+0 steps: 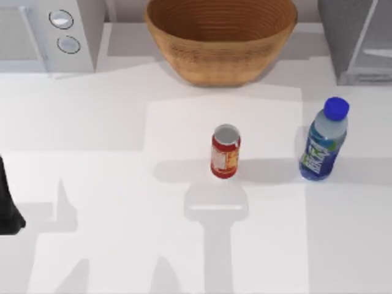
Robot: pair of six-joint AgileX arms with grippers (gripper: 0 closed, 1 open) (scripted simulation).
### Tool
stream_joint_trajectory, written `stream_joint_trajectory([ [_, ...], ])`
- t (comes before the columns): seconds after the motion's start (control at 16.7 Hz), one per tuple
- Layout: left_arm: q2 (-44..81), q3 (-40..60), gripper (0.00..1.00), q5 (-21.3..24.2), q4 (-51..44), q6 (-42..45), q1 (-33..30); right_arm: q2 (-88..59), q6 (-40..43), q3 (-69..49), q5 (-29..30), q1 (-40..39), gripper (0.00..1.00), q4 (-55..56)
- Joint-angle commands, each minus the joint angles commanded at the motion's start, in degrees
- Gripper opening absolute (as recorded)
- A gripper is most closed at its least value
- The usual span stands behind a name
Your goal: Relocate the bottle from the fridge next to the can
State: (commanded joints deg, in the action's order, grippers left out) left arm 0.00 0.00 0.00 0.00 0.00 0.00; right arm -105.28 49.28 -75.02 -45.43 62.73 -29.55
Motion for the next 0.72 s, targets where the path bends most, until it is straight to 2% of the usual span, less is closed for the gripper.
stream_joint_trajectory([
  [0.12, 0.0, 0.0, 1.00, 0.0, 0.0, 0.0, 0.0, 0.1, -6.6, 0.2, 1.0, -4.7, 1.00, 6.2],
  [0.3, 0.0, 0.0, 1.00, 0.0, 0.0, 0.0, 0.0, 0.2, -11.9, 0.4, 1.9, -8.9, 1.00, 11.4],
  [0.72, 0.0, 0.0, 1.00, 0.0, 0.0, 0.0, 0.0, 0.5, -13.1, 1.4, 2.5, -9.5, 1.00, 12.4],
])
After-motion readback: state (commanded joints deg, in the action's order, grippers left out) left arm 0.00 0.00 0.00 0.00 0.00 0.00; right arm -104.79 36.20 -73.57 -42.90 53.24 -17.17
